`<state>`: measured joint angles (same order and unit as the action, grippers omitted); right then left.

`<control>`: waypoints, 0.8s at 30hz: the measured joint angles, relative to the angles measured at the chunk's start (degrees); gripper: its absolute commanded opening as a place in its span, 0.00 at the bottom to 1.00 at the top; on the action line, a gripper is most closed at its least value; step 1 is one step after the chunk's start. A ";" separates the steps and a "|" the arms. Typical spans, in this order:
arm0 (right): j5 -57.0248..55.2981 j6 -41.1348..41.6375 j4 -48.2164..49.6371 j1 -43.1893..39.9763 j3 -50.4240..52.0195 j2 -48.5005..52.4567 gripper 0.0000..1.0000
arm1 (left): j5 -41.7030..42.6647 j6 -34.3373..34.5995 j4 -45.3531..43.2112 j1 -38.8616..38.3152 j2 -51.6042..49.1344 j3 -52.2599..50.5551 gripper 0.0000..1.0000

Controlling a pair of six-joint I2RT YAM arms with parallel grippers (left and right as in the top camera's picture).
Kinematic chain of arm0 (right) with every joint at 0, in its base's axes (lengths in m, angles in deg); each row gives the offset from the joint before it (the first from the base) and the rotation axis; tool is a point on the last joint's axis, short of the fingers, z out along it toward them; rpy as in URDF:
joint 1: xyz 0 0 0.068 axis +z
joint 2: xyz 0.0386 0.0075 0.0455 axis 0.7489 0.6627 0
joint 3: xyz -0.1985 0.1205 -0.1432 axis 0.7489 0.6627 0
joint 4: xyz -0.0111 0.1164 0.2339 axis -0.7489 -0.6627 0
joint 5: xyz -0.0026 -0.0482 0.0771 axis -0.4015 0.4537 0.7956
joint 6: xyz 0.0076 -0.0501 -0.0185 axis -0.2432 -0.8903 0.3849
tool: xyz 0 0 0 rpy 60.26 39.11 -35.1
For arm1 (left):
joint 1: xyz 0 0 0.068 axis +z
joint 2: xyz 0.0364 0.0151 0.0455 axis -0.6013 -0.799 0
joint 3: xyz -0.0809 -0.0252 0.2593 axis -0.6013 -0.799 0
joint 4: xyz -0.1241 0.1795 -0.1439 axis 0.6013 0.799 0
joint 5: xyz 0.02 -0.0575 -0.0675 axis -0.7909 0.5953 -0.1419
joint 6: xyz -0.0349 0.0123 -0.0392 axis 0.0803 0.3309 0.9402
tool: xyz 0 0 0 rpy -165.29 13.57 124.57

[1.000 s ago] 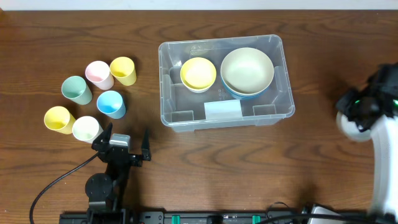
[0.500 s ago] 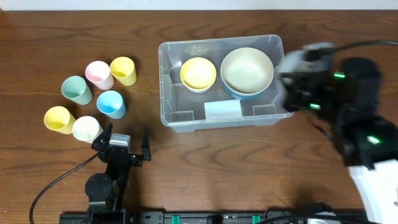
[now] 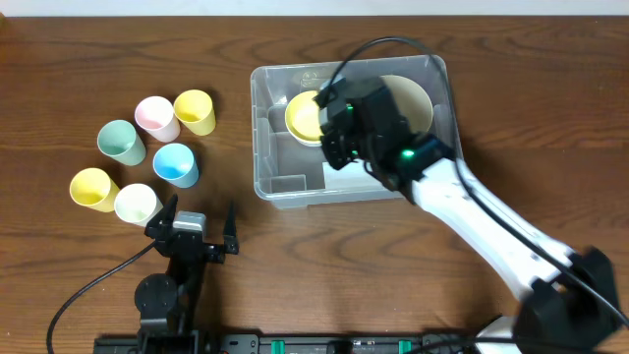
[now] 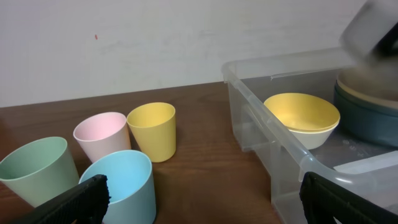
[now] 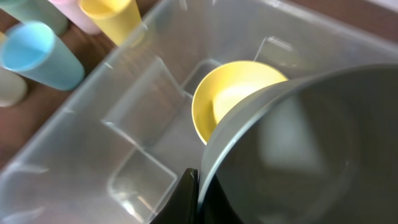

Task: Pack container
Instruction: 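Lift the grey-blue bowl and carry it into the bin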

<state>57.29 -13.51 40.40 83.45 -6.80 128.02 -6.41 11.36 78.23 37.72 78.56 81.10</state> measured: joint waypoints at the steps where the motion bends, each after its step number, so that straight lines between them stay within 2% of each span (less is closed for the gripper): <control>1: -0.15 -0.33 0.76 0.20 0.00 1.46 0.01 | 0.00 0.00 0.00 0.00 0.00 0.00 0.98; 5: -0.57 -1.53 3.32 1.05 0.02 4.52 0.01 | 0.00 0.00 0.00 0.00 0.00 0.00 0.98; 24: -6.25 -6.29 14.82 5.55 0.00 4.87 0.01 | 0.00 0.00 0.00 0.00 0.00 0.00 0.98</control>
<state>51.04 -19.80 55.22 89.01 -6.80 132.89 -6.41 11.36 78.23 37.72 78.56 81.10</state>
